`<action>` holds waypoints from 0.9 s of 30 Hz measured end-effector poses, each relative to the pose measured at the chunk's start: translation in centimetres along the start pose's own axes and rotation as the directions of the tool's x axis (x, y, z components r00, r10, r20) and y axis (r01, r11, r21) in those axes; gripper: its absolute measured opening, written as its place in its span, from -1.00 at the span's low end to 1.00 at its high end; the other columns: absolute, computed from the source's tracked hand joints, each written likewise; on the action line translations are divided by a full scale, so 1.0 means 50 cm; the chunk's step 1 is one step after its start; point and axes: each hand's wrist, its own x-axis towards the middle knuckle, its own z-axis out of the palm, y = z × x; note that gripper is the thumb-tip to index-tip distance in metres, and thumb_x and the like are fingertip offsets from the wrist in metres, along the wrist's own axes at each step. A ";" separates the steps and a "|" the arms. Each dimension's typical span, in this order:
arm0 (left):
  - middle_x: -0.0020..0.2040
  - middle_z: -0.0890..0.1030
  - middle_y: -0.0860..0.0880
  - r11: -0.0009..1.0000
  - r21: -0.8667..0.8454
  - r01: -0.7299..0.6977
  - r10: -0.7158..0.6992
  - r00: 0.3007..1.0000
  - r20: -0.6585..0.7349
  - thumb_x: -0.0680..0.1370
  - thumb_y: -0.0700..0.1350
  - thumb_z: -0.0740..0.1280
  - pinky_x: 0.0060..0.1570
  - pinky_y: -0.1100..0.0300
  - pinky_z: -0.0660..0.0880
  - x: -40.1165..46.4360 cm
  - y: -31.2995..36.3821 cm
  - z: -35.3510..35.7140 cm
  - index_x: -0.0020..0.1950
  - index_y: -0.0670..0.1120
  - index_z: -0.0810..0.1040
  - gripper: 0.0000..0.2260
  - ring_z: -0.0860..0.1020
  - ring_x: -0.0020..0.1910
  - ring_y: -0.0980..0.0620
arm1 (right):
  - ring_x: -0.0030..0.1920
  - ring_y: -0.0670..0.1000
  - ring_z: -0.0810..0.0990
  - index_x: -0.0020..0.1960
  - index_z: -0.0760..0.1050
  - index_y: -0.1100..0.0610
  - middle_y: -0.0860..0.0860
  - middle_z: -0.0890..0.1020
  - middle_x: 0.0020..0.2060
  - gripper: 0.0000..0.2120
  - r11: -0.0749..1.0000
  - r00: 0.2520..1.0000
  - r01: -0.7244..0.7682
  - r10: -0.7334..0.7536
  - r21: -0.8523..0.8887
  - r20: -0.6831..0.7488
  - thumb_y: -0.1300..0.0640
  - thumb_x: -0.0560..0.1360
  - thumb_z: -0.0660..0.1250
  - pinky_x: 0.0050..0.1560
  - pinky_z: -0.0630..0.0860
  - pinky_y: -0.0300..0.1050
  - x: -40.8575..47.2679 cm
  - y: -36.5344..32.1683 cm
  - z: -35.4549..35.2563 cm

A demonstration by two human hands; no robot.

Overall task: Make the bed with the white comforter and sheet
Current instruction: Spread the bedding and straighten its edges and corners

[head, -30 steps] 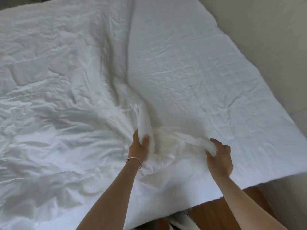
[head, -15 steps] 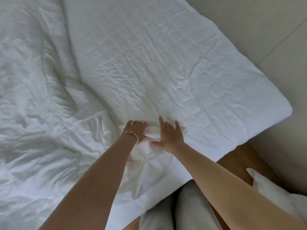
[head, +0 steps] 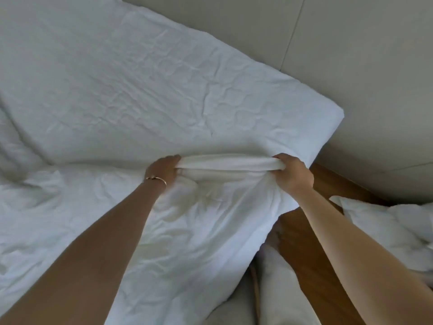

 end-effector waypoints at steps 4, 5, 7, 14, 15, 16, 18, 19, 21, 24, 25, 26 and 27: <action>0.05 0.55 -0.24 0.982 0.121 -0.145 0.180 0.911 -0.372 0.46 -0.35 0.29 0.00 -0.05 0.34 0.145 0.152 -0.137 0.21 -0.20 0.50 -0.68 0.49 0.07 -0.27 | 0.04 0.10 0.57 0.20 0.46 -0.11 -0.06 0.59 0.05 -0.75 0.995 0.990 -0.098 0.095 -0.022 -0.109 -0.11 0.56 0.22 -0.14 0.45 -0.06 0.054 0.063 -0.065; 0.02 0.55 -0.24 0.979 0.125 -0.163 0.200 0.893 -0.403 0.43 -0.39 0.28 -0.01 -0.04 0.31 0.174 0.177 -0.160 0.17 -0.21 0.52 -0.67 0.49 0.04 -0.26 | 0.01 0.10 0.57 0.19 0.46 -0.09 -0.05 0.57 0.05 -0.75 0.995 0.986 -0.101 0.096 -0.025 -0.140 -0.13 0.56 0.22 -0.17 0.41 -0.07 0.073 0.074 -0.079; 0.00 0.55 -0.25 0.972 0.136 -0.191 0.231 0.880 -0.415 0.41 -0.41 0.28 0.01 -0.04 0.28 0.224 0.202 -0.183 0.15 -0.23 0.52 -0.67 0.48 0.03 -0.26 | 0.02 0.12 0.55 0.19 0.47 -0.06 -0.02 0.54 0.06 -0.74 0.991 0.978 -0.125 0.116 -0.044 -0.175 -0.11 0.55 0.24 -0.14 0.40 -0.06 0.116 0.086 -0.097; 0.29 0.46 -0.07 0.966 0.237 0.107 -0.080 0.990 -0.120 0.64 0.04 0.11 0.40 -0.13 0.09 0.338 0.254 -0.059 0.38 0.01 0.34 -0.68 0.36 0.33 -0.13 | 0.08 0.09 0.56 0.10 0.45 0.02 -0.01 0.60 0.01 -0.72 0.983 0.961 -0.185 0.185 0.017 -0.205 -0.12 0.61 0.08 0.16 0.30 -0.02 0.222 0.144 -0.020; 0.29 0.45 -0.08 0.971 0.195 0.139 -0.116 0.985 -0.128 0.64 0.04 0.12 0.41 -0.14 0.08 0.346 0.265 -0.047 0.37 0.00 0.35 -0.68 0.35 0.33 -0.15 | 0.03 0.10 0.58 0.03 0.45 0.05 -0.01 0.60 -0.06 -0.73 0.985 0.957 -0.167 0.174 0.050 -0.230 -0.09 0.63 0.07 0.06 0.30 -0.03 0.230 0.151 -0.011; 0.28 0.46 -0.11 0.976 0.146 0.159 -0.133 0.976 -0.173 0.62 0.01 0.16 0.41 -0.13 0.09 0.359 0.274 -0.046 0.36 -0.02 0.38 -0.68 0.35 0.32 -0.17 | -0.03 0.11 0.58 -0.01 0.45 0.07 -0.01 0.59 -0.13 -0.73 0.987 0.946 -0.143 0.160 0.079 -0.281 -0.07 0.64 0.08 -0.03 0.28 -0.05 0.238 0.158 -0.006; 0.22 0.48 -0.15 0.984 0.084 0.160 -0.129 0.945 -0.300 0.57 -0.10 0.24 0.34 -0.04 0.14 0.393 0.292 -0.065 0.31 -0.06 0.44 -0.70 0.36 0.27 -0.20 | -0.09 0.11 0.56 -0.05 0.49 0.10 -0.01 0.57 -0.19 -0.77 0.988 0.901 -0.100 0.141 0.120 -0.411 -0.01 0.63 0.16 -0.08 0.24 -0.05 0.255 0.169 -0.013; 0.18 0.48 -0.17 0.990 0.064 0.126 -0.095 0.929 -0.356 0.54 -0.17 0.27 0.29 -0.01 0.15 0.409 0.306 -0.080 0.28 -0.08 0.47 -0.69 0.36 0.24 -0.21 | -0.09 0.12 0.55 -0.04 0.51 0.10 0.00 0.57 -0.20 -0.79 0.984 0.873 -0.104 0.159 0.143 -0.461 0.01 0.62 0.18 -0.07 0.24 -0.04 0.268 0.178 -0.026; 0.10 0.50 -0.19 0.999 0.037 -0.022 0.036 0.884 -0.466 0.46 -0.27 0.27 0.18 0.03 0.13 0.441 0.359 -0.110 0.22 -0.13 0.51 -0.68 0.36 0.19 -0.22 | -0.06 0.13 0.52 -0.02 0.51 0.10 0.02 0.57 -0.18 -0.81 0.968 0.831 -0.143 0.230 0.204 -0.507 0.03 0.62 0.19 -0.05 0.21 -0.04 0.298 0.210 -0.064; 0.01 0.50 -0.17 0.970 0.026 -0.243 0.223 0.835 -0.503 0.39 -0.31 0.24 0.09 0.04 0.12 0.511 0.477 -0.153 0.14 -0.15 0.53 -0.66 0.35 0.13 -0.20 | 0.04 0.15 0.50 0.06 0.49 0.09 0.04 0.57 -0.08 -0.79 0.943 0.801 -0.216 0.319 0.253 -0.507 -0.01 0.63 0.15 -0.01 0.18 -0.03 0.341 0.277 -0.134; 0.02 0.50 -0.16 0.963 0.027 -0.270 0.249 0.841 -0.480 0.39 -0.33 0.26 0.11 0.04 0.12 0.531 0.509 -0.158 0.15 -0.14 0.53 -0.66 0.34 0.14 -0.19 | 0.07 0.16 0.49 0.08 0.49 0.08 0.05 0.57 -0.04 -0.77 0.941 0.800 -0.245 0.332 0.232 -0.500 -0.04 0.63 0.15 0.01 0.19 -0.02 0.354 0.296 -0.152; 0.03 0.49 -0.15 0.963 0.027 -0.267 0.249 0.852 -0.460 0.40 -0.33 0.27 0.13 0.04 0.13 0.548 0.527 -0.157 0.15 -0.13 0.52 -0.66 0.34 0.15 -0.18 | 0.09 0.16 0.49 0.10 0.49 0.07 0.06 0.56 -0.01 -0.75 0.942 0.803 -0.272 0.335 0.197 -0.494 -0.06 0.63 0.14 0.02 0.20 -0.01 0.366 0.308 -0.163; 0.03 0.49 -0.14 0.967 0.026 -0.255 0.239 0.860 -0.451 0.40 -0.33 0.28 0.14 0.04 0.13 0.565 0.534 -0.150 0.15 -0.12 0.52 -0.66 0.34 0.15 -0.18 | 0.11 0.16 0.48 0.12 0.49 0.06 0.05 0.55 0.02 -0.74 0.941 0.808 -0.290 0.338 0.174 -0.483 -0.07 0.63 0.14 0.04 0.22 0.00 0.379 0.314 -0.164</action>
